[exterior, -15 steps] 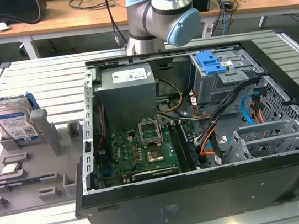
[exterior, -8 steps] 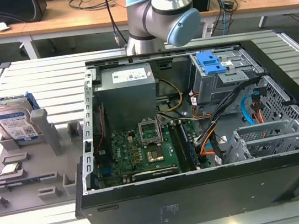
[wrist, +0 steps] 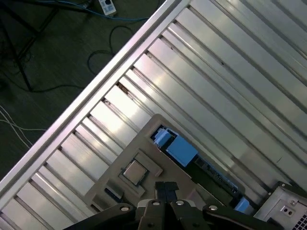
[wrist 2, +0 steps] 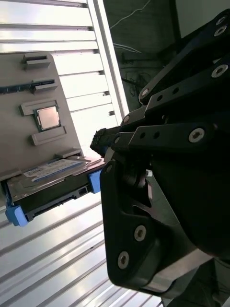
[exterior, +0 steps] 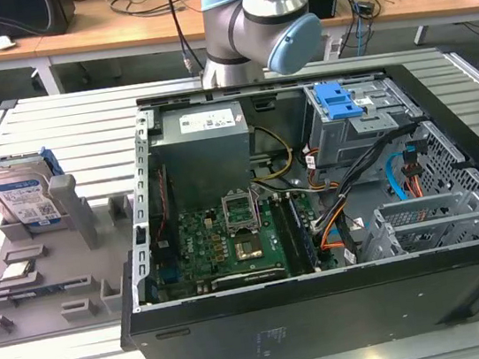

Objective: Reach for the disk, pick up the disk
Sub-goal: 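Pick up the disk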

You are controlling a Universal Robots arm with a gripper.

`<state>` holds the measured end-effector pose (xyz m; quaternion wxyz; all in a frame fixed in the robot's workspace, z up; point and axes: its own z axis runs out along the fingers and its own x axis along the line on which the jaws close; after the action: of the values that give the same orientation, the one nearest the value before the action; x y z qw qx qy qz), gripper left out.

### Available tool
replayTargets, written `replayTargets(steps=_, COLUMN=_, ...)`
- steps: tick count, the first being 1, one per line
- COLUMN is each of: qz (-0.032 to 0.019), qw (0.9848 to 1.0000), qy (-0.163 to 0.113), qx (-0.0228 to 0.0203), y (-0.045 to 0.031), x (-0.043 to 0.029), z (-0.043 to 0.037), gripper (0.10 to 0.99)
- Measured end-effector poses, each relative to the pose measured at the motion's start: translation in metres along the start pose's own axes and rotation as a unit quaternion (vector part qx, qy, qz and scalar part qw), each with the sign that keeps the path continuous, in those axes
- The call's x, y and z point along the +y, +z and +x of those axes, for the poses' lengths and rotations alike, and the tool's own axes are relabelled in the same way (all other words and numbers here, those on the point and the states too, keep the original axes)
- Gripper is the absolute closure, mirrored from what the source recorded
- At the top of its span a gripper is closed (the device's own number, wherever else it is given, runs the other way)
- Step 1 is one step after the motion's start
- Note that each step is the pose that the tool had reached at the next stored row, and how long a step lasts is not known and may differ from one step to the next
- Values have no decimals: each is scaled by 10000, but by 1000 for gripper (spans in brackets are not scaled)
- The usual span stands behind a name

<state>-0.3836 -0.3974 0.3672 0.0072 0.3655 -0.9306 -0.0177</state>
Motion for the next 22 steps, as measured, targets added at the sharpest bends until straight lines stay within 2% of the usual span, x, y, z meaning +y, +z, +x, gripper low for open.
replayTargets(steps=5, qz=0, qw=9996, qy=-269, qx=10, y=0, x=0, z=0, gripper=980)
replayTargets(steps=12, qz=0, qw=9974, qy=-714, qx=27, y=0, x=0, z=0, gripper=980)
replayTargets(steps=17, qz=1, qw=9953, qy=-972, qx=37, y=0, x=0, z=0, gripper=980)
replayTargets(steps=19, qz=1, qw=9932, qy=-1165, qx=45, y=0, x=0, z=0, gripper=980)
replayTargets(steps=22, qz=1, qw=9914, qy=-1307, qx=50, y=0, x=0, z=0, gripper=980)
